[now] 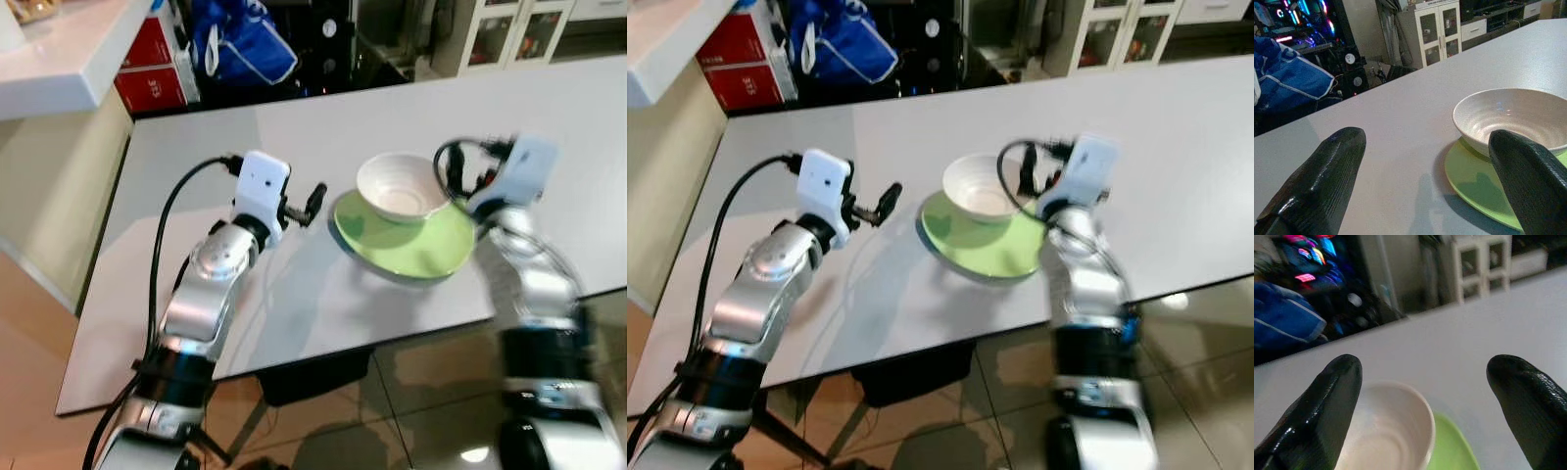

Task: Setting the table

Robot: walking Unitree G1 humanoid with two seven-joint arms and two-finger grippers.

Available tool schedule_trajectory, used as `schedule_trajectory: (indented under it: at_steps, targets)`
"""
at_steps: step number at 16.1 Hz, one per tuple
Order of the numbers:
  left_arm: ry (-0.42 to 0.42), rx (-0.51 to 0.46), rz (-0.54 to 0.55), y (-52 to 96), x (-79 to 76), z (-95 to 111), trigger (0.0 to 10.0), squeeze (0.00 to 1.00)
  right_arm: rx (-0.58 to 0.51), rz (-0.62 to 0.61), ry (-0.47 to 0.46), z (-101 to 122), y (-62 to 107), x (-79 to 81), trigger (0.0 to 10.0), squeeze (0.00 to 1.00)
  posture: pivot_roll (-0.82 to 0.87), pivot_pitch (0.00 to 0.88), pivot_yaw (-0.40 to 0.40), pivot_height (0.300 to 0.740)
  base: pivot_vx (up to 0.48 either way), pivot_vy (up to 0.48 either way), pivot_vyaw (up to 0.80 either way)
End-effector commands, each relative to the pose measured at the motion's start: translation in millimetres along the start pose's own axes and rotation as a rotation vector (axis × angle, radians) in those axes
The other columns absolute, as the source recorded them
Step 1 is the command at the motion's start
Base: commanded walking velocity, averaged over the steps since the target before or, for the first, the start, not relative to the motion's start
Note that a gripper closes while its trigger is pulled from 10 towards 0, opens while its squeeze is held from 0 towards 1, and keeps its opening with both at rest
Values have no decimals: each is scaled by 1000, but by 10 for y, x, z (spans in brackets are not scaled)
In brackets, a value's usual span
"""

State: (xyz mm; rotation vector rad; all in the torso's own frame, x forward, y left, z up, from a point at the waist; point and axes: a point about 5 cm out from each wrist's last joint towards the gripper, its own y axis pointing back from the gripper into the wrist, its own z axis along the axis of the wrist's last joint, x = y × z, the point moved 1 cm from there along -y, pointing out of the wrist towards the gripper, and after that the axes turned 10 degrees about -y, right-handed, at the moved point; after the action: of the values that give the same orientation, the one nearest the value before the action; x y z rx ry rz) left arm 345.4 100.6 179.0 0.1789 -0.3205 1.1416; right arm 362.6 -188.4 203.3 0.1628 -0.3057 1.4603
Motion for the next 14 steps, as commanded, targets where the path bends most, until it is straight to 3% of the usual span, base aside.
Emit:
schedule_trajectory:
  at_steps: [1,3,7,10,11,14]
  targets:
    - [16,13,23,-17,62,-47,10000,0,19,90,-3,79,4,92,10000,0,-26,0,89,740,0,0,0]
    - [48,34,37,-42,67,-123,10000,0,36,233,20,141,10,230,10000,0,-27,0,82,740,0,0,0]
    - [91,15,112,-46,134,-128,10000,0,36,366,24,212,94,385,10000,0,-8,0,50,740,0,0,0]
    - [106,-111,203,99,326,216,10000,0,75,346,46,48,135,255,10000,0,28,0,13,740,0,0,0]
    - [130,-164,171,189,286,352,10000,0,90,334,79,-30,143,191,10000,0,41,0,1,740,0,0,0]
    - [140,-187,145,283,186,405,10000,0,116,322,61,-116,107,176,10000,0,66,0,-22,740,0,0,0]
